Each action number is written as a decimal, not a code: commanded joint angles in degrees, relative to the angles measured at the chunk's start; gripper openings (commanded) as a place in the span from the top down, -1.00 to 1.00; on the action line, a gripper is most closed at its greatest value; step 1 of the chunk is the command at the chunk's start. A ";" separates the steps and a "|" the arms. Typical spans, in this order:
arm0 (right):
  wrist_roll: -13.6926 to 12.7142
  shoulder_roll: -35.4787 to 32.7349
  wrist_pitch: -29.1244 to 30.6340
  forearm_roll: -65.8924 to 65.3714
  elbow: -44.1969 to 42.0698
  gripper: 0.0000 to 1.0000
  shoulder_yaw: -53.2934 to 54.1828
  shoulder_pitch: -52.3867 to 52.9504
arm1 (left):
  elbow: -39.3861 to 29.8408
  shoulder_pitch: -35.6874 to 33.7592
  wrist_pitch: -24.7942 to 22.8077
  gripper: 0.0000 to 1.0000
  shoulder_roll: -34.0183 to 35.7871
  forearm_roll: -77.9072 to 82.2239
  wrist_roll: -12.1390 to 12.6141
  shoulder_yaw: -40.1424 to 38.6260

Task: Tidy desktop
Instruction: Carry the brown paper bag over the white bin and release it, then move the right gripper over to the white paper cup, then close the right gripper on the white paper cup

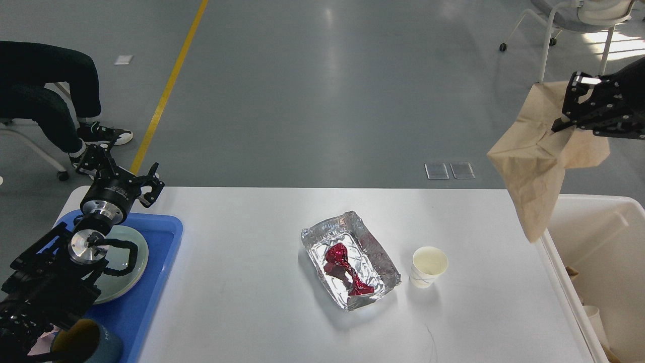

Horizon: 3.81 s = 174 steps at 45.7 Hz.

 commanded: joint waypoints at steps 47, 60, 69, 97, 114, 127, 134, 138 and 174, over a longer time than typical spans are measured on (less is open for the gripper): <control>0.02 -10.59 -42.69 0.80 -38.23 -1.00 21.62 -71.41 | 0.00 0.00 0.00 -0.93 0.00 0.00 0.00 0.00; 0.02 -9.98 -42.60 0.88 -37.44 -1.00 23.38 -72.04 | 0.00 0.00 0.00 -0.93 0.00 0.00 0.00 0.00; 0.02 -8.84 -40.32 0.45 -31.74 -1.00 22.15 -60.37 | 0.00 0.00 0.00 -0.93 0.00 0.00 0.00 0.00; 0.02 8.82 -2.36 0.36 -2.29 -1.00 2.38 -10.44 | 0.00 0.00 0.00 -0.93 0.00 0.00 0.00 0.00; 0.02 11.73 2.49 0.27 2.91 -1.00 3.34 -4.78 | 0.00 0.00 0.00 -0.93 0.00 0.00 0.00 0.00; -0.16 11.99 -3.48 -0.08 2.47 -1.00 9.58 -23.86 | 0.00 0.00 0.00 -0.93 0.00 0.00 0.00 0.00; -0.16 13.13 -9.81 -0.08 2.29 -1.00 11.78 -30.72 | 0.00 0.00 0.00 -0.93 0.00 0.00 0.00 0.00; -0.16 14.36 -13.68 -0.08 1.59 -1.00 13.36 -35.37 | 0.00 0.00 0.00 -0.93 0.00 0.00 0.00 0.00; -0.25 18.67 -29.77 0.27 -6.32 -1.00 19.25 -53.05 | 0.00 0.00 0.00 -0.93 0.00 0.00 0.00 0.00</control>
